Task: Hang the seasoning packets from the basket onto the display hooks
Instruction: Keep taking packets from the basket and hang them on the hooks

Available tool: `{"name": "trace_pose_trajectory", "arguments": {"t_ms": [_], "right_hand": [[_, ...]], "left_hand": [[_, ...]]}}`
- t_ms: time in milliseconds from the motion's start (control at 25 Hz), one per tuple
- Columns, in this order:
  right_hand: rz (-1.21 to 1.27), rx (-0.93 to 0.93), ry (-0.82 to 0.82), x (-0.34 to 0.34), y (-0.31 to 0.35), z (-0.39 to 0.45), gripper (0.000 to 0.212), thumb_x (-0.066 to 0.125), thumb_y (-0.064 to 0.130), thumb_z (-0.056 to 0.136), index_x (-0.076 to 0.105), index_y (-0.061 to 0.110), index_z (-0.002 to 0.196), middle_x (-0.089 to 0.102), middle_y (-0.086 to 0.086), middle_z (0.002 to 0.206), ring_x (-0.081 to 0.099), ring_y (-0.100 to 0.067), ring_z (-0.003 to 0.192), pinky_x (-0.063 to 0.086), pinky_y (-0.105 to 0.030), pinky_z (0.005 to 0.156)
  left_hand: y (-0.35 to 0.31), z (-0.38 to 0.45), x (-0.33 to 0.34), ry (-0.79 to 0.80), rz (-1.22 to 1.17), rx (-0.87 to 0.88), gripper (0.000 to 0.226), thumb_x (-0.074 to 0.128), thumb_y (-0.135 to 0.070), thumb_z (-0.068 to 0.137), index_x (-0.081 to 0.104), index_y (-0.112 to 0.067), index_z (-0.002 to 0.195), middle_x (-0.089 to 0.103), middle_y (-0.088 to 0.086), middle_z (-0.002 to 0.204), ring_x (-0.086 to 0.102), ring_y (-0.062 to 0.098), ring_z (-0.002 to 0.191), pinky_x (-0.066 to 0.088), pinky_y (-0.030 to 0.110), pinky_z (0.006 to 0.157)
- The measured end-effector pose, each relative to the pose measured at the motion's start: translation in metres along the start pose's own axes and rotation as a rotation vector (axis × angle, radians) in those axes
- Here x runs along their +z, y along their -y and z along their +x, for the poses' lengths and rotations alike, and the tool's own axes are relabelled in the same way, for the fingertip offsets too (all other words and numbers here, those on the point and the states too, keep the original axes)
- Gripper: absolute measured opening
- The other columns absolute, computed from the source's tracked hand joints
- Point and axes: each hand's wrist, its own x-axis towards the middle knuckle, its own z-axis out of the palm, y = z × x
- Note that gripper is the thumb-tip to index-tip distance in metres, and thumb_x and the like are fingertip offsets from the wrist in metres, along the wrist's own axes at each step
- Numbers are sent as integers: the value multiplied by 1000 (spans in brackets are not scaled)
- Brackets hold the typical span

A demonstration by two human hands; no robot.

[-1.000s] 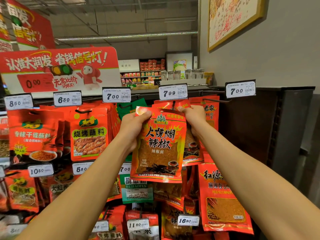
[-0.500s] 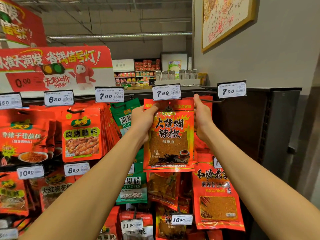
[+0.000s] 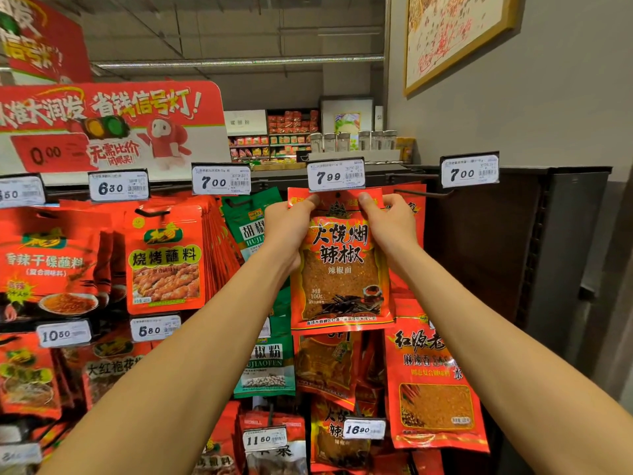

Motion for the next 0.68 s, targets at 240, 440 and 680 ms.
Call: {"name": "trace_pose_trajectory", "arguments": {"t_ms": [240, 440, 680], "right_hand": [[-66, 21, -31, 5, 0, 1, 33, 64, 51, 88, 63, 19, 98, 69, 1, 97, 65, -24, 96, 53, -46, 86], [4, 95, 62, -9, -13, -20, 63, 58, 62, 90, 52, 18, 134, 63, -2, 128, 62, -25, 115, 51, -48, 100], [21, 107, 130, 3, -45, -39, 42, 61, 51, 92, 55, 20, 120, 69, 1, 106, 66, -20, 97, 54, -43, 86]], "left_hand": [[-5, 3, 3, -39, 63, -75, 13, 75, -20, 85, 66, -10, 82, 74, 10, 72, 70, 25, 58, 62, 47, 69], [23, -13, -22, -50, 356, 219, 32, 74, -43, 84, 67, -18, 102, 73, 1, 94, 71, 24, 90, 57, 41, 79], [67, -13, -47, 168, 272, 77, 18, 69, -33, 93, 70, -16, 100, 73, -9, 75, 69, 12, 71, 51, 22, 56]]}}
